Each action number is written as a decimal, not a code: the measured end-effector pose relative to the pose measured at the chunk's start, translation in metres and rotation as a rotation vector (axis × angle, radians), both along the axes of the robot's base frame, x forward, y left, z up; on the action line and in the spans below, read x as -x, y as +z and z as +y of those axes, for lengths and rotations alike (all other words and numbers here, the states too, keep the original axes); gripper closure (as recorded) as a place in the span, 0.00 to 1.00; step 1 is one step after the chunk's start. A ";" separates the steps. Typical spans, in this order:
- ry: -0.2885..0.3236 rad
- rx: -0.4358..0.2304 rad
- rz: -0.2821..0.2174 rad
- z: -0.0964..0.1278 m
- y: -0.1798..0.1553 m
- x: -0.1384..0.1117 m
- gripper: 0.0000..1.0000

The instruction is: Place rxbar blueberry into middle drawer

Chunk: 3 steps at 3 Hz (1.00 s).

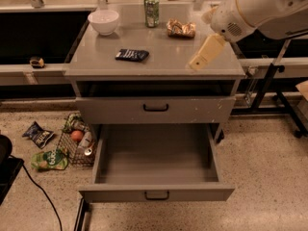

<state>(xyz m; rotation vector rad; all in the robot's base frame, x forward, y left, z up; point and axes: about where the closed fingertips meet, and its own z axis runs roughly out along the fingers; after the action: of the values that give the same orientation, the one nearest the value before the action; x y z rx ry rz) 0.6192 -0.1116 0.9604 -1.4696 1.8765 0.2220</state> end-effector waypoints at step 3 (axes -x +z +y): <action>-0.012 -0.290 -0.065 0.063 -0.044 -0.149 0.00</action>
Offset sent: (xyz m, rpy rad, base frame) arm 0.1828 0.0550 -0.0464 0.3471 -0.0971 -0.0113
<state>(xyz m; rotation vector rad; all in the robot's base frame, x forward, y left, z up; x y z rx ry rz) 0.7680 -0.0491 0.9166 -1.2534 1.7194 0.4172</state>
